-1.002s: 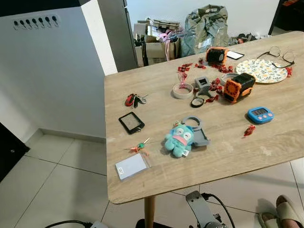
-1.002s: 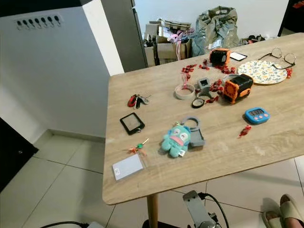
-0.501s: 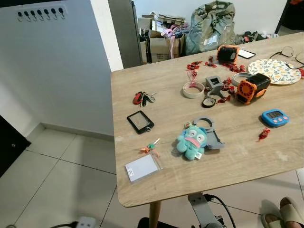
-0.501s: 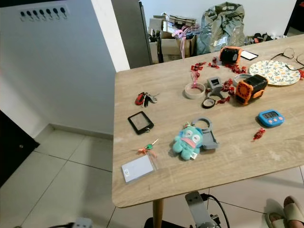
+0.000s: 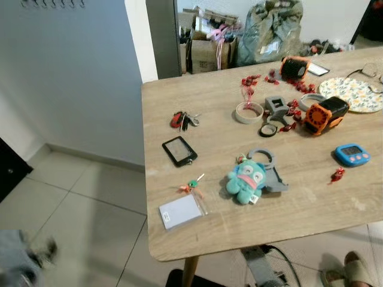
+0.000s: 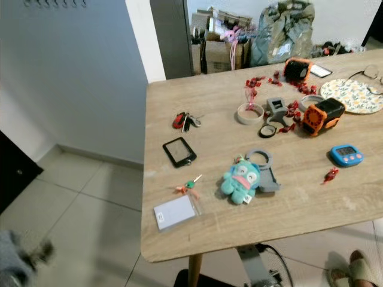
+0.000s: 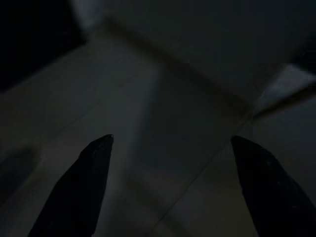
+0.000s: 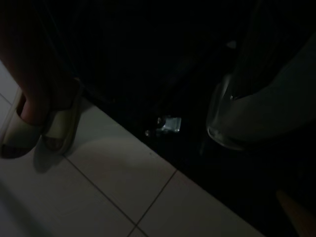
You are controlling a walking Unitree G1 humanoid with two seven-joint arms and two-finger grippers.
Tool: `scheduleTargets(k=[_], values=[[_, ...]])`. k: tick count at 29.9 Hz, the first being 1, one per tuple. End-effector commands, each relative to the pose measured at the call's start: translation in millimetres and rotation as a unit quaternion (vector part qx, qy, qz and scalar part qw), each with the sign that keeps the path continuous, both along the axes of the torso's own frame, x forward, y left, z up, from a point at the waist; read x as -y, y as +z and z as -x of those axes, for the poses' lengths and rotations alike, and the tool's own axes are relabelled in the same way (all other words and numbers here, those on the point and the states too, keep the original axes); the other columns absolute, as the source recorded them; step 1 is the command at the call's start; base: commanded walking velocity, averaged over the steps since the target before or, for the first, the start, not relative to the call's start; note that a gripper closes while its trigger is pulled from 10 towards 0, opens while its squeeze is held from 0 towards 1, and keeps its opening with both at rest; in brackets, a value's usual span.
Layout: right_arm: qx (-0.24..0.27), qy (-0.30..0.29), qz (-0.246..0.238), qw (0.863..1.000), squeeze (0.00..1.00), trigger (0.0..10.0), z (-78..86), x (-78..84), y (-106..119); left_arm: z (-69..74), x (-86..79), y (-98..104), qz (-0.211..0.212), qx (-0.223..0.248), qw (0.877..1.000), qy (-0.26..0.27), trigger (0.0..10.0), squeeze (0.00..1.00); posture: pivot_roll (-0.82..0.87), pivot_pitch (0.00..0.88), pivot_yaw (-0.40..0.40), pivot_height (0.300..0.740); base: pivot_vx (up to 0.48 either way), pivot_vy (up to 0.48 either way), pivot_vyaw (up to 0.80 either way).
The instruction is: Hang keys on a hook
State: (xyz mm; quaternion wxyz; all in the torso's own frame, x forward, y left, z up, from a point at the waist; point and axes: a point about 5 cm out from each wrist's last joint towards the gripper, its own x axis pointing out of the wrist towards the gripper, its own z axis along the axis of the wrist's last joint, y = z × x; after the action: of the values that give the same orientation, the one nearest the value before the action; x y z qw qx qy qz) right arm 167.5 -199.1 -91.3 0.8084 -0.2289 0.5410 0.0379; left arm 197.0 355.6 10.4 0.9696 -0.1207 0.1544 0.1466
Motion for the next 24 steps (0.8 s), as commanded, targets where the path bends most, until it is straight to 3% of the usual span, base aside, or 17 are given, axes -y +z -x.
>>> scheduleTargets(k=[1, 3, 4, 5, 6, 8, 9, 10, 11, 12, 13, 14, 15, 16, 17, 20, 24], values=[[-0.051, 0.014, -0.009, 0.999, 0.0, 10.0, 23.6, -7.1, -10, -4.8, 9.6, 1, 0.037, 0.039, 0.998, -0.031, 10.0, 0.0, -0.08, 0.085, 0.08, 0.74, 0.0, 0.0, 0.0], [-0.053, 0.02, -0.011, 0.998, 0.0, 10.0, 23.5, -7.4, -10, -21.4, 9.8, 21, 0.043, 0.098, 0.991, -0.078, 10.0, 0.0, -0.08, 0.085, 0.08, 0.74, 0.0, 0.0, 0.0], [-0.053, 0.02, -0.011, 0.998, 0.0, 10.0, 23.5, -7.4, -10, -21.4, 9.8, 21, 0.043, 0.098, 0.991, -0.078, 10.0, 0.0, -0.08, 0.085, 0.08, 0.74, 0.0, 0.0, 0.0], [-0.054, 0.024, -0.011, 0.998, 0.0, 10.0, 23.4, -7.7, -10, -31.5, 12.8, 34, 0.059, 0.135, 0.981, -0.128, 10.0, 0.0, -0.07, 0.079, 0.08, 0.74, 0.0, 0.0, 0.0], [-0.054, 0.027, -0.013, 0.998, 0.0, 10.0, 23.4, -7.8, -10, -39.5, 19.6, 48, 0.085, 0.172, 0.96, -0.205, 10.0, 0.0, -0.07, 0.077, 0.081, 0.74, 0.0, 0.0, 0.0], [-0.054, 0.029, -0.014, 0.998, 0.0, 10.0, 23.6, -7.9, -11, -43.1, 28.7, 59, 0.109, 0.199, 0.933, -0.278, 10.0, 0.0, -0.07, 0.068, 0.081, 0.74, 0.0, 0.0, 0.0], [-0.054, 0.029, -0.014, 0.998, 0.0, 10.0, 23.6, -7.9, -11, -43.1, 28.7, 59, 0.109, 0.199, 0.933, -0.278, 10.0, 0.0, -0.07, 0.068, 0.081, 0.74, 0.0, 0.0, 0.0], [-0.054, 0.03, -0.014, 0.998, 0.0, 10.0, 23.6, -7.9, -11, -43.5, 34.9, 66, 0.12, 0.212, 0.916, -0.319, 10.0, 0.0, -0.07, 0.063, 0.08, 0.74, 0.0, 0.0, 0.0], [-0.054, 0.03, -0.014, 0.998, 0.0, 10.0, 23.6, -7.9, -11, -43.5, 34.9, 66, 0.12, 0.212, 0.916, -0.319, 10.0, 0.0, -0.07, 0.063, 0.08, 0.74, 0.0, 0.0, 0.0], [-0.055, 0.034, -0.016, 0.998, 0.0, 10.0, 23.4, -7.9, -10, -39.9, 53.1, 90, 0.145, 0.246, 0.859, -0.425, 10.0, 0.0, -0.07, 0.067, 0.077, 0.74, 0.0, 0.0, 0.0], [-0.055, 0.034, -0.016, 0.998, 0.0, 10.0, 23.4, -7.9, -10, -39.9, 53.1, 90, 0.145, 0.246, 0.859, -0.425, 10.0, 0.0, -0.07, 0.067, 0.077, 0.74, 0.0, 0.0, 0.0], [-0.055, 0.035, -0.017, 0.998, 0.0, 10.0, 23.1, -7.8, -10, -36.5, 64.8, 103, 0.146, 0.254, 0.827, -0.48, 10.0, 0.0, -0.07, 0.067, 0.075, 0.74, 0.0, 0.0, 0.0], [-0.055, 0.035, -0.017, 0.998, 0.0, 10.0, 23.1, -7.8, -10, -36.5, 64.8, 103, 0.146, 0.254, 0.827, -0.48, 10.0, 0.0, -0.07, 0.067, 0.075, 0.74, 0.0, 0.0, 0.0], [-0.055, 0.037, -0.017, 0.998, 0.0, 10.0, 22.6, -7.5, -10, -37.3, 76.7, 115, 0.127, 0.251, 0.805, -0.523, 10.0, 0.0, -0.07, 0.068, 0.073, 0.74, 0.0, 0.0, 0.0], [-0.055, 0.038, -0.017, 0.998, 0.0, 10.0, 22.3, -7.3, -10, -38.8, 84.4, 122, 0.108, 0.246, 0.792, -0.548, 10.0, 0.0, -0.07, 0.068, 0.073, 0.74, 0.0, 0.0, 0.0], [-0.056, 0.042, -0.018, 0.997, 0.0, 10.0, 21.2, -7.1, -10, -50.1, 105.0, 141, 0.053, 0.239, 0.767, -0.594, 10.0, 0.0, -0.08, 0.067, 0.07, 0.74, 0.0, 0.0, 0.0], [-0.056, 0.042, -0.018, 0.997, 0.0, 10.0, 20.3, -6.8, -9, -60.1, 120.7, 150, 0.014, 0.225, 0.751, -0.621, 10.0, 0.0, -0.08, 0.068, 0.069, 0.74, 0.0, 0.0, 0.0]])
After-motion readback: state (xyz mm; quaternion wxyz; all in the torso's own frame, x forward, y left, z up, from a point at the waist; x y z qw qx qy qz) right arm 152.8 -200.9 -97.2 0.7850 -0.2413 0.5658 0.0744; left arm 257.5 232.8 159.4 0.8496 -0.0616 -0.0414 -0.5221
